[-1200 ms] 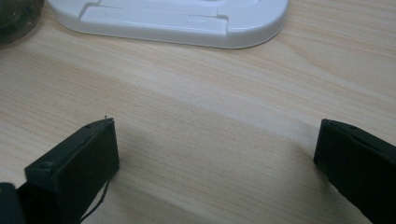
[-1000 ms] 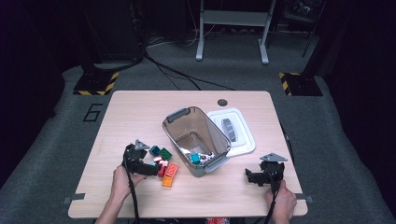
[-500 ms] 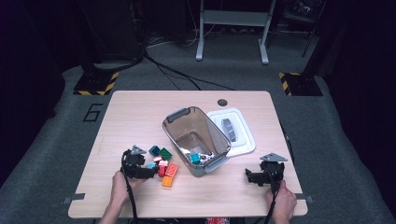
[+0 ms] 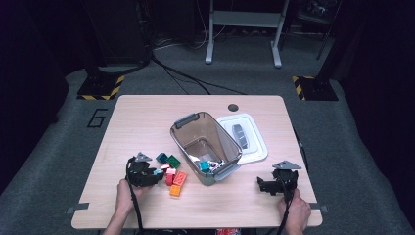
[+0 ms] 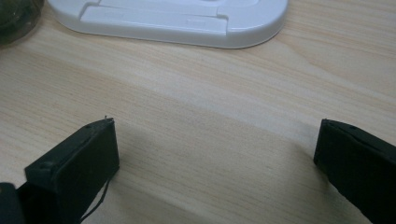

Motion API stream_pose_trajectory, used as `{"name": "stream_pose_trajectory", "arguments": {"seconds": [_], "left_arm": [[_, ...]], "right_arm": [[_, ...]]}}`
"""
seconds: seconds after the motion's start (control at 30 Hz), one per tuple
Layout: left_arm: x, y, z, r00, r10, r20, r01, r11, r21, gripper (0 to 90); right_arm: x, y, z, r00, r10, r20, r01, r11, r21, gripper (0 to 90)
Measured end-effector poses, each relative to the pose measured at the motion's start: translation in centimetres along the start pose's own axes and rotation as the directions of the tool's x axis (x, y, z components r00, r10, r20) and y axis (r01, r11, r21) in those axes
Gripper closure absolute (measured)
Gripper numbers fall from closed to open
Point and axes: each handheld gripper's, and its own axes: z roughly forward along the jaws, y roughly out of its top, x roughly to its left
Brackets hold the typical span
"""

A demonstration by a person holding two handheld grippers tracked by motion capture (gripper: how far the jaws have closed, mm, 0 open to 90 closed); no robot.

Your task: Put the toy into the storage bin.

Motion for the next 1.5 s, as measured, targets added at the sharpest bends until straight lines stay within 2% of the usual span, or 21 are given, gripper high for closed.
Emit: {"name": "stream_pose_trajectory", "arguments": {"seconds": [0.07,0.27,0.3,0.33,0.37,0.43,0.47,0.5,0.53,0.73,0.93,0.97,1.2,1.33,1.5], "left_arm": [[0.0,0.2,-0.2,1.0000,-0.002,-0.007,0.002,0.9999,-0.017,58.4],[0.0,0.6,-0.5,0.9999,0.013,-0.010,-0.013,0.9999,-0.004,59.7],[-0.1,0.6,-0.5,1.0000,0.005,-0.008,-0.005,1.0000,-0.008,59.8],[-0.2,0.6,-0.5,0.9999,0.010,-0.012,-0.010,0.9999,-0.013,59.8],[-0.2,0.7,-0.8,0.9998,0.020,-0.009,-0.020,0.9998,0.003,59.9],[-0.4,0.8,-1.0,0.9994,0.032,-0.016,-0.032,0.9994,-0.015,59.9],[-0.5,0.8,-1.2,0.9995,0.030,-0.012,-0.030,0.9994,-0.020,59.9],[-0.5,0.9,-1.4,0.9989,0.046,-0.005,-0.046,0.9989,-0.010,60.0],[-0.6,1.0,-1.4,0.9994,0.034,-0.009,-0.034,0.9990,-0.029,60.0],[-0.8,1.6,-2.1,0.9992,0.039,0.004,-0.039,0.9987,-0.033,60.0],[-0.9,2.5,-3.2,0.9981,0.060,0.011,-0.060,0.9978,-0.031,60.1],[-1.0,2.7,-3.3,0.9984,0.056,0.010,-0.056,0.9973,-0.048,60.0],[-1.1,3.9,-4.5,0.9975,0.067,0.022,-0.066,0.9960,-0.061,60.0],[-1.1,4.6,-5.0,0.9961,0.086,0.019,-0.085,0.9950,-0.052,60.0],[-1.0,5.5,-5.6,0.9960,0.089,0.012,-0.088,0.9939,-0.067,60.0]], "right_arm": [[0.0,0.0,0.0,1.0000,-0.003,0.000,0.003,1.000,-0.001,0.0],[-0.1,0.0,0.0,1.0000,-0.005,0.000,0.005,1.000,-0.003,0.0],[0.0,0.0,0.0,1.0000,-0.005,0.000,0.005,1.000,-0.003,0.0],[0.0,0.0,0.0,1.0000,-0.005,0.000,0.005,1.000,-0.003,0.0],[-0.1,0.0,0.0,1.0000,-0.005,0.000,0.005,1.000,-0.003,0.0],[0.0,0.0,0.0,1.0000,0.001,0.000,-0.001,1.000,0.000,0.0],[0.0,0.0,0.0,1.0000,-0.003,0.000,0.003,1.000,-0.003,0.0],[0.0,0.0,0.0,1.0000,-0.003,0.000,0.003,1.000,-0.002,0.0],[0.0,0.0,0.0,1.0000,-0.003,0.000,0.003,1.000,-0.003,0.0],[-0.1,0.0,0.0,1.0000,-0.005,0.000,0.005,1.000,-0.003,0.0],[0.0,0.0,0.0,1.0000,-0.003,0.000,0.003,1.000,-0.002,0.0],[0.0,0.0,0.0,1.0000,-0.001,0.000,0.001,1.000,-0.001,0.0],[0.0,0.0,0.0,1.0000,0.000,0.000,0.000,1.000,0.000,0.0],[0.0,0.0,0.0,1.0000,0.000,0.000,0.000,1.000,0.000,0.0],[0.0,0.0,0.0,1.0000,0.000,0.000,0.000,1.000,-0.001,0.0]]}}
